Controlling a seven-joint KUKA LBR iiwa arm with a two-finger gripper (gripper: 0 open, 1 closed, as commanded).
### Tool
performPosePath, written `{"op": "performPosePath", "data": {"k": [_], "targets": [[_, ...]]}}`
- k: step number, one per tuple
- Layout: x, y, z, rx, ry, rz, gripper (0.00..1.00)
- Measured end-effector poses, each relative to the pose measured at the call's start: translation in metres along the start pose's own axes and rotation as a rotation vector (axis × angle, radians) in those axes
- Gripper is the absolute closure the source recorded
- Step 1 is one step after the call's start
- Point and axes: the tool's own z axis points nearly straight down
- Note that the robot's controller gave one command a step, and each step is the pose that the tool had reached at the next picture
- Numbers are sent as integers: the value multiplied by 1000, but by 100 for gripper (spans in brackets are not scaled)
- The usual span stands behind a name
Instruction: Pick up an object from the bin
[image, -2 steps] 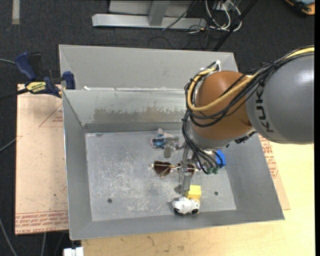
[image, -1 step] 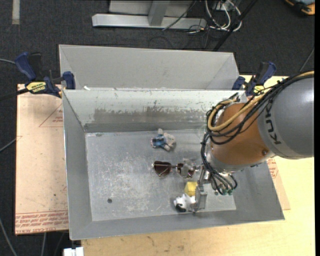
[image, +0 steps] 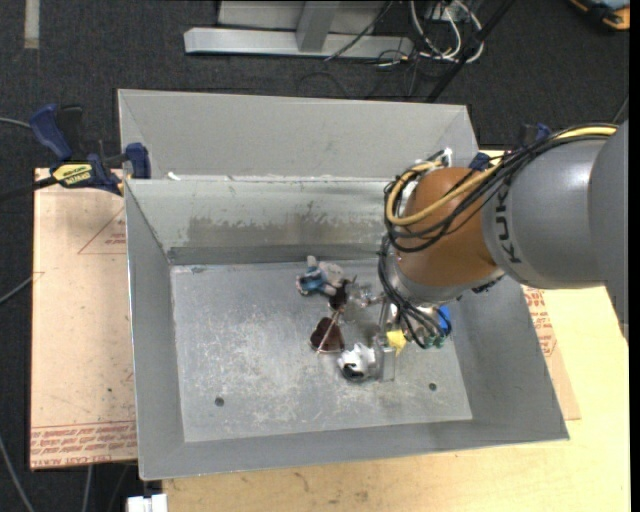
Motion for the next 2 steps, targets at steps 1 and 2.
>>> {"op": "performPosePath", "data": {"k": [1, 2], "targets": [[43, 6, 5, -2, -10, 33, 0], [-2, 1, 0, 0, -6, 1, 100]]}}
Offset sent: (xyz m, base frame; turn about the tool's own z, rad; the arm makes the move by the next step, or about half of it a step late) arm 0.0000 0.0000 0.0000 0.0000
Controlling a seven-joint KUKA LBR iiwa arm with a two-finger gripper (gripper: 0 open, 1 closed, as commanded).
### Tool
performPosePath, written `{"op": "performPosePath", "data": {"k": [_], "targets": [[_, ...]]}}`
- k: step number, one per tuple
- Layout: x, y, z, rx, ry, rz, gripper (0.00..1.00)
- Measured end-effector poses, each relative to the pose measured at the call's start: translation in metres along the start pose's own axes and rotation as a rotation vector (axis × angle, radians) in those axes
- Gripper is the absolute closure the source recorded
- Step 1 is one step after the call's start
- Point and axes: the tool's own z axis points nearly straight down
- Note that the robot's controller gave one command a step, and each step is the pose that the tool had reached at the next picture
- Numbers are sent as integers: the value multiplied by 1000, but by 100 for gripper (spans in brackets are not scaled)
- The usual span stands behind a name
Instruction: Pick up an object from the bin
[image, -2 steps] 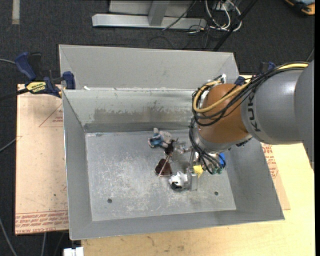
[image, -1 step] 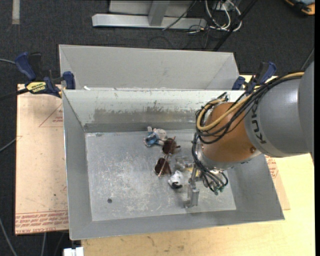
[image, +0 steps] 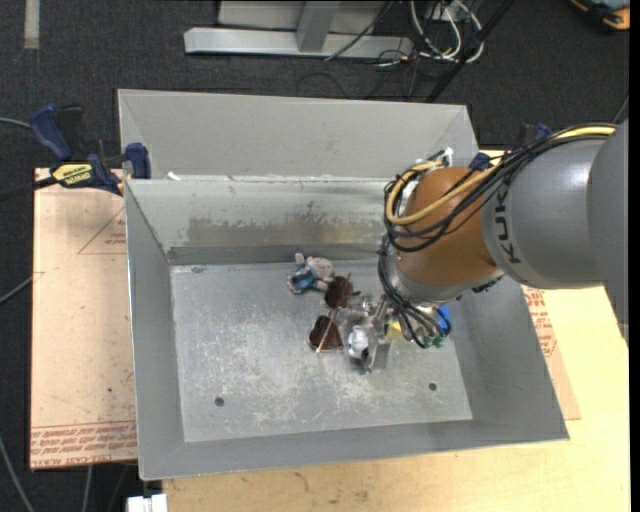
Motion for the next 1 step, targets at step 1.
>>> {"op": "performPosePath", "data": {"k": [1], "targets": [[1, 0, 0, 0, 3, 0, 100]]}}
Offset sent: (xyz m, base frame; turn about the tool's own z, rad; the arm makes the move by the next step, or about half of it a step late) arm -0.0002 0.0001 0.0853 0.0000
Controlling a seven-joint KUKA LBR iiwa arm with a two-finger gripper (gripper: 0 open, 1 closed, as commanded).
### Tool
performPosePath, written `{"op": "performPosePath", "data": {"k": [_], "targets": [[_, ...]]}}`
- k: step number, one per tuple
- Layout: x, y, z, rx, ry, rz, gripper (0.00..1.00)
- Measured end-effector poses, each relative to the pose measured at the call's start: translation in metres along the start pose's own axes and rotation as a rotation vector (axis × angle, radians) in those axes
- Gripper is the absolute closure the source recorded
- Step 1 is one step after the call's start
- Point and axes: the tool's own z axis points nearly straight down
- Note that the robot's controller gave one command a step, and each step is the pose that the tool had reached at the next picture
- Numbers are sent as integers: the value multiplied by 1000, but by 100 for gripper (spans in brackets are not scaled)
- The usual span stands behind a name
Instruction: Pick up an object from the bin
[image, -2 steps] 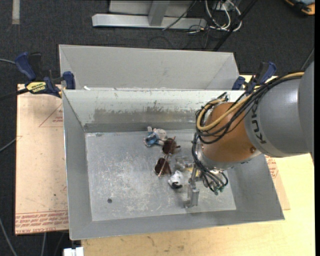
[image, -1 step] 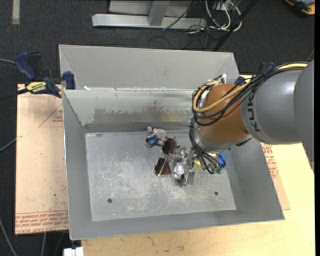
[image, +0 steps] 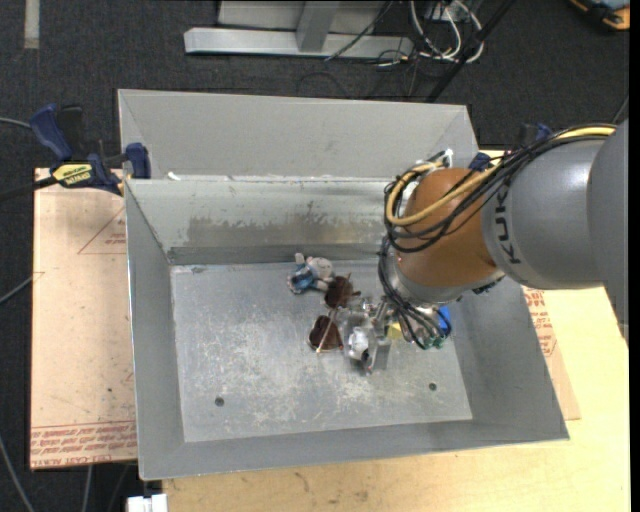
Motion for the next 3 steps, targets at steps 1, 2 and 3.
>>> {"op": "performPosePath", "data": {"k": [1, 2, 3], "targets": [[2, 0, -4, -1, 6, 0, 100], [4, 1, -25, -2, 12, 1, 100], [2, 0, -47, 0, 4, 1, 100]]}}
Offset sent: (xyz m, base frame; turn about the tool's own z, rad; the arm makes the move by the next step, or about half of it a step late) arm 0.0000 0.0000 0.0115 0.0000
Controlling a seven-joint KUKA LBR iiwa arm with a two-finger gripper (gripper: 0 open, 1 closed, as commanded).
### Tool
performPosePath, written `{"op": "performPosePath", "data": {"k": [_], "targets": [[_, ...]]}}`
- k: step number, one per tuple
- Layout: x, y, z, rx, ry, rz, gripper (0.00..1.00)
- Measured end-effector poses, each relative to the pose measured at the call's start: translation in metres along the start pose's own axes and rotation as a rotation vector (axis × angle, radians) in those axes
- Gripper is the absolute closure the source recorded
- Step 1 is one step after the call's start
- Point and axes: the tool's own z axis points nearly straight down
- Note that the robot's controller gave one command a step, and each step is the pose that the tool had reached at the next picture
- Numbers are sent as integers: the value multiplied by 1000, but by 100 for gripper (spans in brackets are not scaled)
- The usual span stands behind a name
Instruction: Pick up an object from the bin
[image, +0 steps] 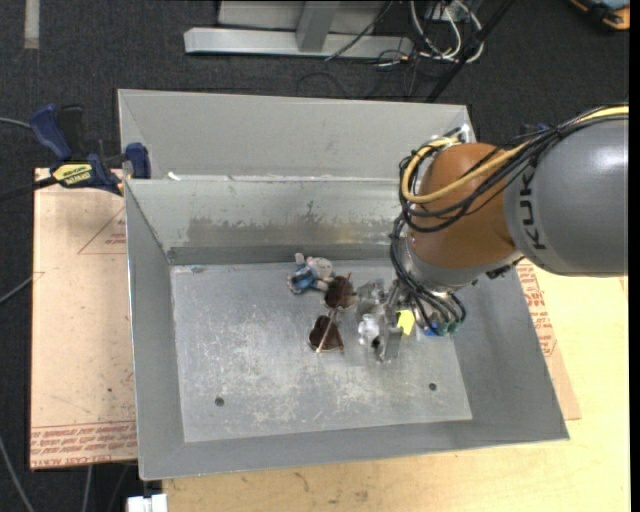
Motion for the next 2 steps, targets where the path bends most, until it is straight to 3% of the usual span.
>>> {"op": "performPosePath", "data": {"k": [2], "targets": [[-1, 0, -27, 1, -7, 1, 100]]}}
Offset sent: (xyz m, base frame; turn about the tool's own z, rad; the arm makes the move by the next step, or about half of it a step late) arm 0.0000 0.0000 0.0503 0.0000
